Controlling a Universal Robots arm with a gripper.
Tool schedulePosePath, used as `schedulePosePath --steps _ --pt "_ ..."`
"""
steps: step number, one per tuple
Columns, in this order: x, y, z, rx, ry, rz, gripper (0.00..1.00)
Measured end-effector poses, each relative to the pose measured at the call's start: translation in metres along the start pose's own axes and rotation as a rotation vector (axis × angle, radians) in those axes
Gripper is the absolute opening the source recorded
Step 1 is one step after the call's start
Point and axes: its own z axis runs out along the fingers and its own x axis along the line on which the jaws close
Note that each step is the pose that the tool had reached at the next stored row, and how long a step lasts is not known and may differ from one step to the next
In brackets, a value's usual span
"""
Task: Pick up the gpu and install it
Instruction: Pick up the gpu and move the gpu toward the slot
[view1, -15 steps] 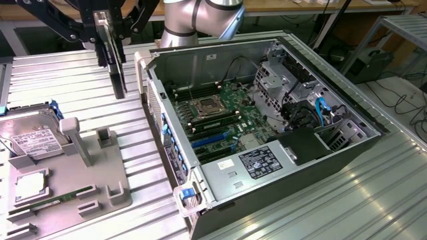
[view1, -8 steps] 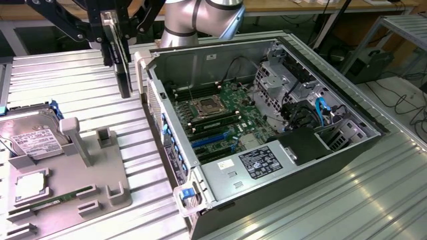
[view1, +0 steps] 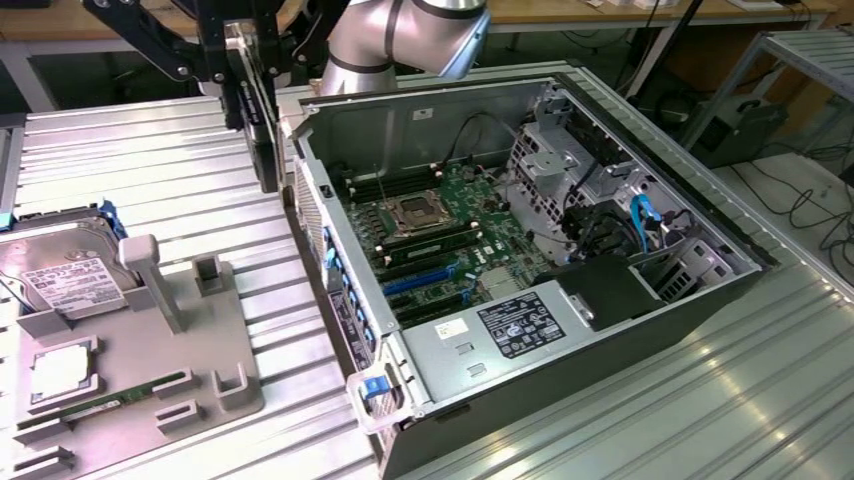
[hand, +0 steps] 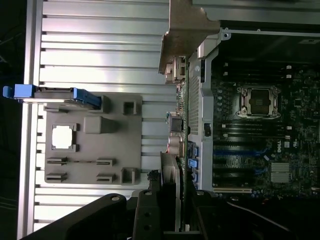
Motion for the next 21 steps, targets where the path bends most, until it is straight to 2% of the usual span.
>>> schedulePosePath --steps 21 --pt "-0.026 -0.0007 0.0006 0.0 0.0 0.0 0.28"
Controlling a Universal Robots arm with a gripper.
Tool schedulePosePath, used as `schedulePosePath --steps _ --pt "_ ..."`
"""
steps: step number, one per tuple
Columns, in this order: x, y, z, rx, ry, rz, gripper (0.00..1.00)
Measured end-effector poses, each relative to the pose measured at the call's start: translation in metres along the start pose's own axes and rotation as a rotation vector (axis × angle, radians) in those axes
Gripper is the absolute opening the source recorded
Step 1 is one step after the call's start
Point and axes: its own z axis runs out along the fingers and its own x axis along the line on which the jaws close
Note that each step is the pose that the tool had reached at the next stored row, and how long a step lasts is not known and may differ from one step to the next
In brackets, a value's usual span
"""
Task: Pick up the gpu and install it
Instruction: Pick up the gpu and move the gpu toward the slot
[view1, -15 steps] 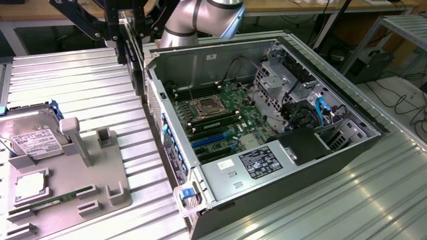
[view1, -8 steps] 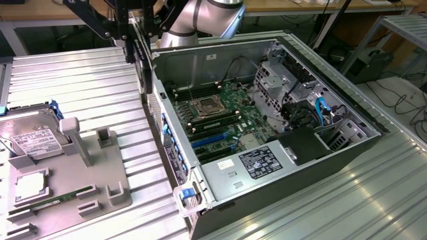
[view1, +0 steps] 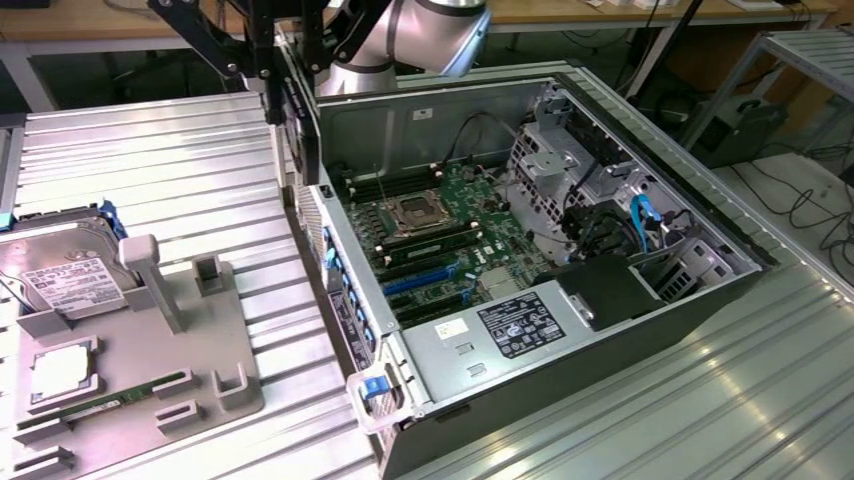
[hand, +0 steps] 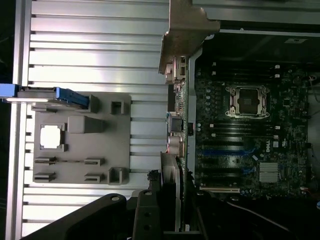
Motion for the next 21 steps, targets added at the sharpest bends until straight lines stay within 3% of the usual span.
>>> schedulePosePath --steps 21 --pt "-0.032 -0.0009 0.0009 0.0 0.0 0.0 0.28"
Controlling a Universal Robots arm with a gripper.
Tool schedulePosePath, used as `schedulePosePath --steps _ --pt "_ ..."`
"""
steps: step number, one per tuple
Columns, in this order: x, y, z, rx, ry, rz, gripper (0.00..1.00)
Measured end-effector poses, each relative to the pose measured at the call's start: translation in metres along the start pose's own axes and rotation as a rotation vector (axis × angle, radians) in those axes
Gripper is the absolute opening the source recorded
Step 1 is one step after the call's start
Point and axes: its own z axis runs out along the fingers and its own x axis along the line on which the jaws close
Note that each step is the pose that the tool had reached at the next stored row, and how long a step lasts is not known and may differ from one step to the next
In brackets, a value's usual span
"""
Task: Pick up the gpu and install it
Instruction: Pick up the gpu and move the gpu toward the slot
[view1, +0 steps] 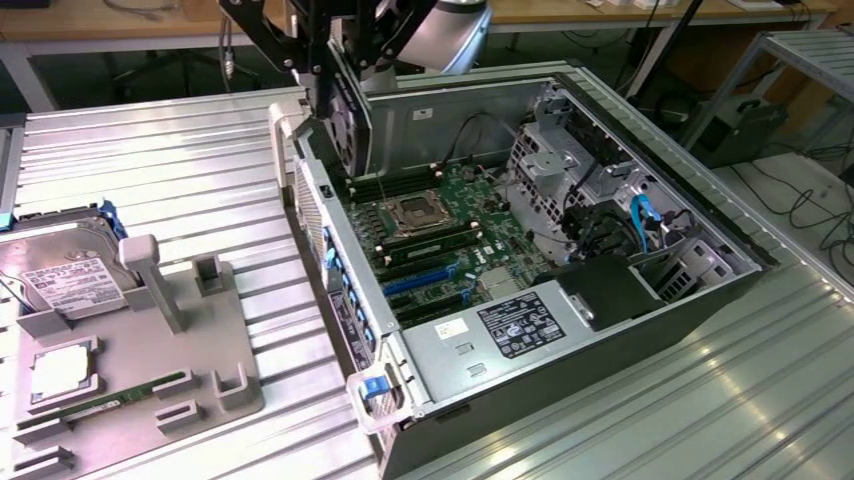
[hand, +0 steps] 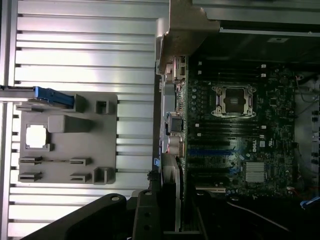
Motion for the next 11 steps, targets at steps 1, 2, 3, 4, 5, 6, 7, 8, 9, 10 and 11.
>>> schedulePosePath --steps 1,2,3,4,5,6,7,8,9,10,11 --pt "-0.002 0.0 0.0 0.0 0.0 0.0 0.28" --pt "-0.003 -0.0001 0.0001 0.0 0.0 0.0 0.28" --pt "-0.004 -0.0001 0.0001 -0.0001 0.0 0.0 0.28" --pt "-0.006 -0.0002 0.0001 0.0 0.0 0.0 0.28" --pt "-0.008 -0.0002 0.0001 0.0 0.0 0.0 0.28" --pt "-0.009 -0.0002 0.0002 0.0 0.0 0.0 0.28" --pt "-0.01 -0.0003 0.0002 0.0 0.0 0.0 0.28" --pt "-0.012 -0.0003 0.0003 0.0 0.0 0.0 0.28" --pt "-0.013 -0.0003 0.0003 0.0 0.0 0.0 0.28" --pt "-0.015 -0.0004 0.0003 0.0 0.0 0.0 0.28" --pt "-0.017 -0.0004 0.0004 0.0 0.0 0.0 0.28"
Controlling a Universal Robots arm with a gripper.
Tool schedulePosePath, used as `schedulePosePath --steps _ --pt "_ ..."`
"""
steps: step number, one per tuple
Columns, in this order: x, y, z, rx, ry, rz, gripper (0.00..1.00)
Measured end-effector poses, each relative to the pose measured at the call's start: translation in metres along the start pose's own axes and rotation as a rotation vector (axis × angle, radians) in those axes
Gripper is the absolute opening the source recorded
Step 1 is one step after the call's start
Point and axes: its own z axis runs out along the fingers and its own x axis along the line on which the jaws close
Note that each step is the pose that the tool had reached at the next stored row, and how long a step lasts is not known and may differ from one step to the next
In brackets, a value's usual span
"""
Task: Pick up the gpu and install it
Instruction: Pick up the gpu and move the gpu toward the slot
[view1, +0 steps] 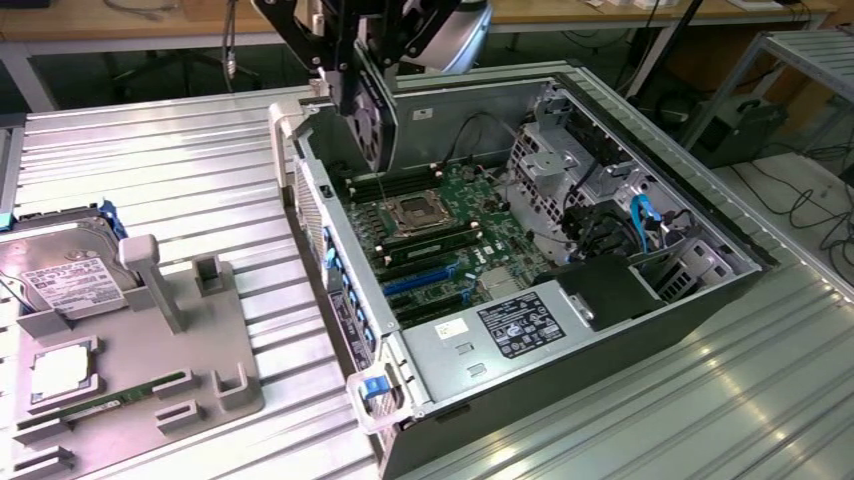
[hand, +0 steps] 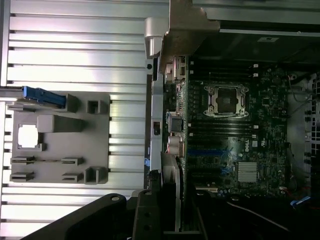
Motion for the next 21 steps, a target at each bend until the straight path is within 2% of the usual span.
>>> schedulePosePath --steps 21 --pt "-0.033 -0.0009 0.0008 -0.0001 0.0 0.0 0.28"
